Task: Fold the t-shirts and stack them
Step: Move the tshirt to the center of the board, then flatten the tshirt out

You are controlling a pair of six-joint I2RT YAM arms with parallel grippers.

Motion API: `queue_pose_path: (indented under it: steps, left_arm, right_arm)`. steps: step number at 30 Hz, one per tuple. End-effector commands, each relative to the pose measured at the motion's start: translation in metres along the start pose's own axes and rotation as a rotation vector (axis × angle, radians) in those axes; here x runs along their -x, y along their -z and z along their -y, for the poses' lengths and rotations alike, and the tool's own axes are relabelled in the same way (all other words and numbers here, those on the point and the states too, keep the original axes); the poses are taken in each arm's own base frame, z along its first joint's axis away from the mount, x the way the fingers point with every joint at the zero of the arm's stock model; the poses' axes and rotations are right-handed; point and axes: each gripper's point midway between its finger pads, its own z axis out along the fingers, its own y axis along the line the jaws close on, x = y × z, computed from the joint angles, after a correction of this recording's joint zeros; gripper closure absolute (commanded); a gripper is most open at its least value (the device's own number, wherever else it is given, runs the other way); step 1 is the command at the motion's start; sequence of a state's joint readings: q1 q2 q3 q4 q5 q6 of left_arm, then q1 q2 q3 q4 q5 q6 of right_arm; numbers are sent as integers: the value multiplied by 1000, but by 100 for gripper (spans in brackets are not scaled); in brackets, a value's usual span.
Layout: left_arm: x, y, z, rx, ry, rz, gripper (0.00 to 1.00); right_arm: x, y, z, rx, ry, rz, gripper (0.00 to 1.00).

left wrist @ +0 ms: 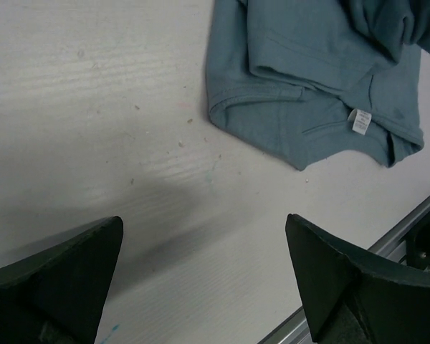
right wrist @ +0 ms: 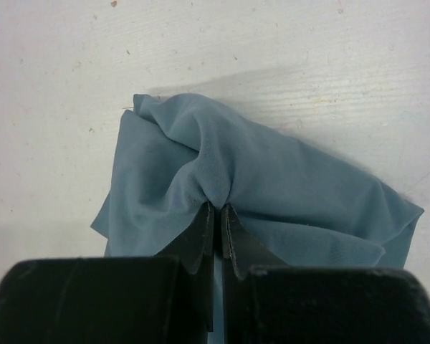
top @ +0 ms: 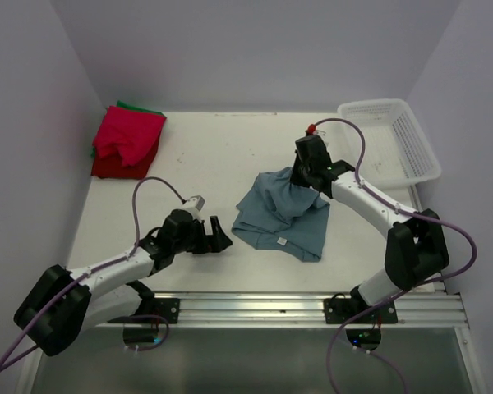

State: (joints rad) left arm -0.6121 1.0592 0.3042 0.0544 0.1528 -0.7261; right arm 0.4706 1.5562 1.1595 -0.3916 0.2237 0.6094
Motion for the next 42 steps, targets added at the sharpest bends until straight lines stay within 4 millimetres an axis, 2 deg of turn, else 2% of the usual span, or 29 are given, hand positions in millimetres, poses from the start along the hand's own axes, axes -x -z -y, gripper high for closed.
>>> queue_pose_path:
  steps: [1, 5, 9, 13, 14, 17, 20, 23, 26, 27, 29, 30, 32, 33, 39, 40, 42]
  left_arm:
    - [20, -11, 14, -60, 69, 108, 0]
    - [24, -20, 16, -54, 113, 136, 0]
    - [26, -42, 23, -58, 141, 134, 0]
    - [13, -71, 28, -50, 173, 77, 0]
    - [6, -80, 22, -30, 183, 51, 0]
    - [4, -88, 21, -48, 215, 75, 1]
    - [6, -88, 18, -39, 223, 93, 8]
    - [10, -83, 19, -44, 216, 113, 19]
    - [15, -77, 21, -45, 201, 132, 35]
    - [17, -76, 22, -46, 196, 135, 47]
    - [22, -72, 25, -54, 180, 146, 60]
    - [23, -71, 24, -51, 175, 147, 77]
    - [29, -70, 20, -25, 178, 169, 94]
    - [28, -69, 18, -18, 175, 167, 100]
    - [47, -53, 16, -16, 153, 215, 100]
    - [60, -46, 19, -30, 153, 251, 100]
    - [72, -37, 15, -13, 145, 288, 100]
  right_arm:
    - [29, 17, -8, 39, -13, 110, 100]
    - [28, 17, -7, 40, -7, 115, 100]
    - [28, 17, -6, 35, -7, 117, 100]
    - [26, 17, -4, 34, -4, 115, 100]
    - [26, 18, -3, 33, 0, 116, 100]
    - [28, 22, 0, 27, 11, 130, 100]
    - [29, 26, 3, 21, 23, 143, 100]
    - [30, 27, 6, 12, 27, 149, 100]
    - [28, 26, 7, 10, 27, 149, 100]
    - [27, 26, 7, 11, 26, 146, 100]
    - [26, 25, 8, 11, 26, 144, 100]
    - [25, 24, 8, 11, 25, 141, 100]
    - [24, 24, 7, 15, 27, 139, 100]
    - [23, 24, 7, 13, 28, 137, 100]
    - [21, 27, 14, -3, 34, 137, 100]
    - [20, 28, 14, -3, 39, 138, 100]
    - [19, 29, 17, -11, 39, 140, 100]
